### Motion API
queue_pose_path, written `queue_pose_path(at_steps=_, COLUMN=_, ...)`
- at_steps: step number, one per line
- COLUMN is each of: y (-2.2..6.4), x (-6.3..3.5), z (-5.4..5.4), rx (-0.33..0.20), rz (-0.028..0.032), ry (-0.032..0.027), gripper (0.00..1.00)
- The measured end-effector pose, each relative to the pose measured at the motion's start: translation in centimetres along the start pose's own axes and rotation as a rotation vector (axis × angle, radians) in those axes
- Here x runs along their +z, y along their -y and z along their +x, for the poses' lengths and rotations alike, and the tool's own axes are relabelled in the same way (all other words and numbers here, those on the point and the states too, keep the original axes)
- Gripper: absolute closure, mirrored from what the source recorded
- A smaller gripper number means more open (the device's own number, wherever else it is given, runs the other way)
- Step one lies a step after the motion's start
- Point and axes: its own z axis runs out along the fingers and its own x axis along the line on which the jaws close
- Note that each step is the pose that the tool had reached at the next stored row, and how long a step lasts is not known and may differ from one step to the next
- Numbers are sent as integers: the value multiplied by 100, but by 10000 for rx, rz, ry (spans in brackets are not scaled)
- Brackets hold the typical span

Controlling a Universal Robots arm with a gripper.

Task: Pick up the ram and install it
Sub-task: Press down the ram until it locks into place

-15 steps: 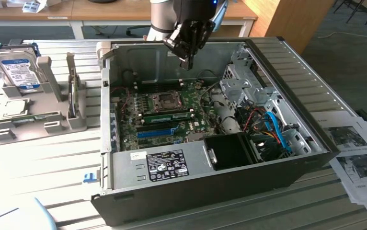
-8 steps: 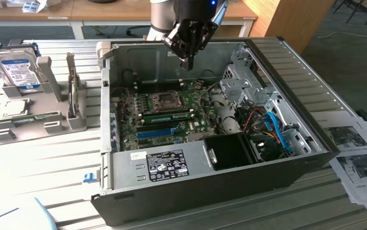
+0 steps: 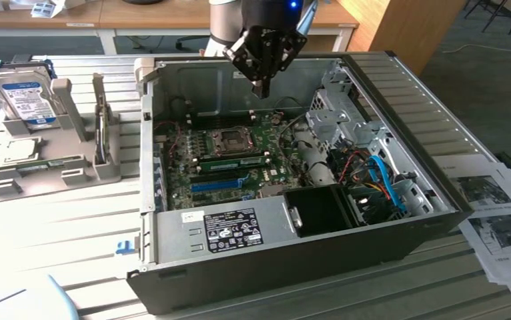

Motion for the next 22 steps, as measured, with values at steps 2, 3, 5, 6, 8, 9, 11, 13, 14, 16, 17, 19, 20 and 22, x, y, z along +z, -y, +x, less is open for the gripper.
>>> queue_pose_path(at_steps=2, y=0, x=0, z=0, rx=365, rz=15, ry=7, gripper=90)
queue_pose_path(at_steps=3, y=0, x=0, z=0, rx=543, rz=23, ry=10, gripper=90)
queue_pose_path(at_steps=5, y=0, x=0, z=0, rx=914, rz=38, ry=16, gripper=90)
queue_pose_path(at_steps=6, y=0, x=1, z=0, rx=1094, rz=45, ry=20, gripper=90)
queue_pose_path(at_steps=8, y=0, x=1, z=0, rx=1453, rz=59, ry=26, gripper=90)
queue_pose_path(at_steps=9, y=0, x=1, z=0, rx=1634, rz=67, ry=30, gripper=90)
queue_pose_path(at_steps=11, y=0, x=1, z=0, rx=2009, rz=82, ry=36, gripper=90)
queue_pose_path(at_steps=13, y=0, x=1, z=0, rx=2368, rz=97, ry=43, gripper=90)
queue_pose_path(at_steps=14, y=0, x=2, z=0, rx=2548, rz=104, ry=46, gripper=90)
queue_pose_path(at_steps=16, y=0, x=2, z=0, rx=2902, rz=119, ry=53, gripper=90)
queue_pose_path(at_steps=17, y=0, x=2, z=0, rx=3061, rz=126, ry=56, gripper=90)
queue_pose_path(at_steps=19, y=0, x=2, z=0, rx=3159, rz=130, ry=57, gripper=90)
queue_pose_path(at_steps=20, y=0, x=2, z=0, rx=3160, rz=130, ry=57, gripper=90)
queue_pose_path(at_steps=22, y=0, x=2, z=0, rx=3162, rz=130, ry=58, gripper=90)
